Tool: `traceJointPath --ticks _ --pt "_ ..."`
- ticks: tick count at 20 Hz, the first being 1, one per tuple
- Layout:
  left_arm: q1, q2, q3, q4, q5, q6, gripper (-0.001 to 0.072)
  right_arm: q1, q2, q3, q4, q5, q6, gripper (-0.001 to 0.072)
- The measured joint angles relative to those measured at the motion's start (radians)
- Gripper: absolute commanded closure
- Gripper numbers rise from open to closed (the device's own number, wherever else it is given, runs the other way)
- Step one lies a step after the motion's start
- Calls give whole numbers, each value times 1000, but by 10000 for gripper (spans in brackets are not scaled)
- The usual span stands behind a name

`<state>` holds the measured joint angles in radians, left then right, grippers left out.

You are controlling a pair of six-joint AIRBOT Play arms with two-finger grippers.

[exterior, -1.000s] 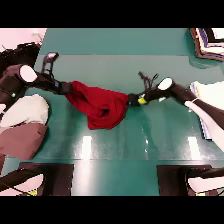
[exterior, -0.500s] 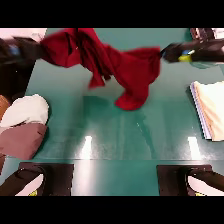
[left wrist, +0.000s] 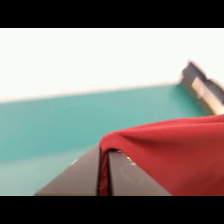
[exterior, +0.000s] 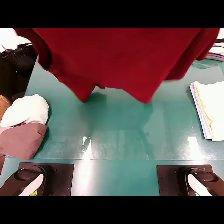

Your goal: Fold the shirts.

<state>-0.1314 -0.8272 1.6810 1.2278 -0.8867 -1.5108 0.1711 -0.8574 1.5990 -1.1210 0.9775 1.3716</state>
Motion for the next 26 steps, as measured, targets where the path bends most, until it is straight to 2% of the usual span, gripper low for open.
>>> traceJointPath --ticks 7,11,17,20,24,25,26 --pt "0 3 253 -61 -26 3 678 -164 133 3 6 -15 0 694" --pt "0 -41 264 -14 -72 18 678 -184 74 3 -3 26 16 694" --pt "2 -278 46 57 -211 18 678 -61 -253 2 -20 154 82 694" --pt "2 -445 -92 73 -183 18 678 8 -464 1 -16 174 87 694" --pt "2 -659 -177 100 -100 18 674 52 -699 2 -6 104 91 692" --pt "2 -688 -183 102 -77 19 432 55 -737 2 -3 87 91 682" --pt "2 -712 -187 107 -62 19 138 56 -766 2 -1 71 92 503"
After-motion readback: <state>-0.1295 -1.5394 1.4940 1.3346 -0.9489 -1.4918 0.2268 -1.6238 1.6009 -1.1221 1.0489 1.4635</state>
